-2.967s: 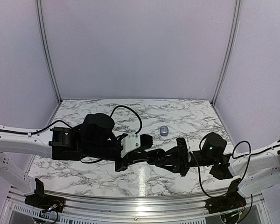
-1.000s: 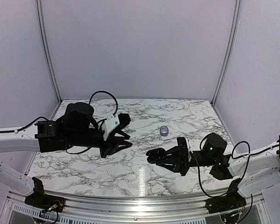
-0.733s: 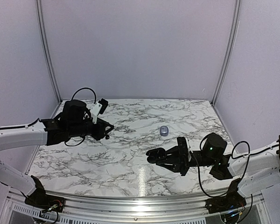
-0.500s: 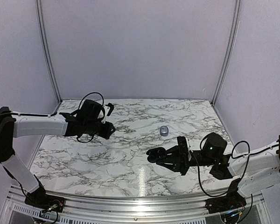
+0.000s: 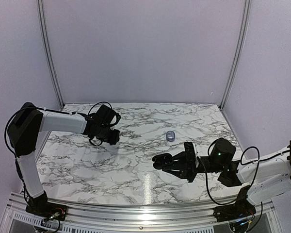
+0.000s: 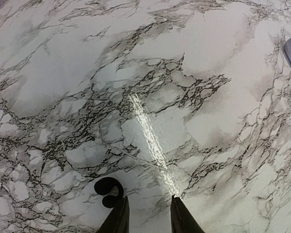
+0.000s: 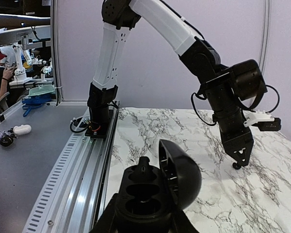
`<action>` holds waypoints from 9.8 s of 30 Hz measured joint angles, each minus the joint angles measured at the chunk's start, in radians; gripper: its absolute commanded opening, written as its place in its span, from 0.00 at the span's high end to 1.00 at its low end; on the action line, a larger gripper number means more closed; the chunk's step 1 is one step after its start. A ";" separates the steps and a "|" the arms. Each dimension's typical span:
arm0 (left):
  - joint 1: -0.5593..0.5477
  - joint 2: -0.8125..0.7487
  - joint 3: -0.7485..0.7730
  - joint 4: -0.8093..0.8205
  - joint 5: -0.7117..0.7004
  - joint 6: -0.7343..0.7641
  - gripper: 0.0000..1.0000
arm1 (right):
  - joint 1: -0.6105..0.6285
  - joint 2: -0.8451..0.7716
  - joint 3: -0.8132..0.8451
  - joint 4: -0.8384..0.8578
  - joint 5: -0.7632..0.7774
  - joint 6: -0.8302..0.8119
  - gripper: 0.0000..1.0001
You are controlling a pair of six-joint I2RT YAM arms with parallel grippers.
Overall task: Insert the wireless bluetooth earbuds into the charging case
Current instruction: Adjust the right earbud at the center of the board, then pick up the right earbud from the center of the board.
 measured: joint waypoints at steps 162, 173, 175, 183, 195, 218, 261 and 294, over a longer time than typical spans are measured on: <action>0.221 0.039 0.058 -0.223 0.456 0.379 0.48 | 0.000 -0.084 -0.075 0.052 -0.003 0.049 1.00; 0.178 0.050 -0.007 -0.198 0.444 0.325 0.51 | 0.000 -0.095 -0.086 0.052 0.004 0.049 1.00; 0.177 0.046 -0.015 -0.187 0.439 0.312 0.51 | 0.000 -0.095 -0.087 0.052 0.005 0.049 1.00; 0.166 0.000 -0.082 -0.152 0.435 0.258 0.50 | 0.000 -0.104 -0.099 0.053 0.008 0.049 1.00; 0.156 -0.051 -0.084 -0.177 0.356 0.182 0.50 | 0.000 -0.105 -0.099 0.051 0.009 0.049 1.00; 0.077 -0.116 -0.085 -0.248 0.297 0.285 0.65 | 0.000 -0.112 -0.100 0.039 0.012 0.053 1.00; 0.072 -0.068 -0.064 -0.275 0.241 0.318 0.67 | 0.000 -0.112 -0.100 0.029 0.029 0.053 1.00; 0.074 -0.019 -0.013 -0.292 0.248 0.356 0.67 | 0.000 -0.105 -0.100 0.006 0.031 0.053 1.00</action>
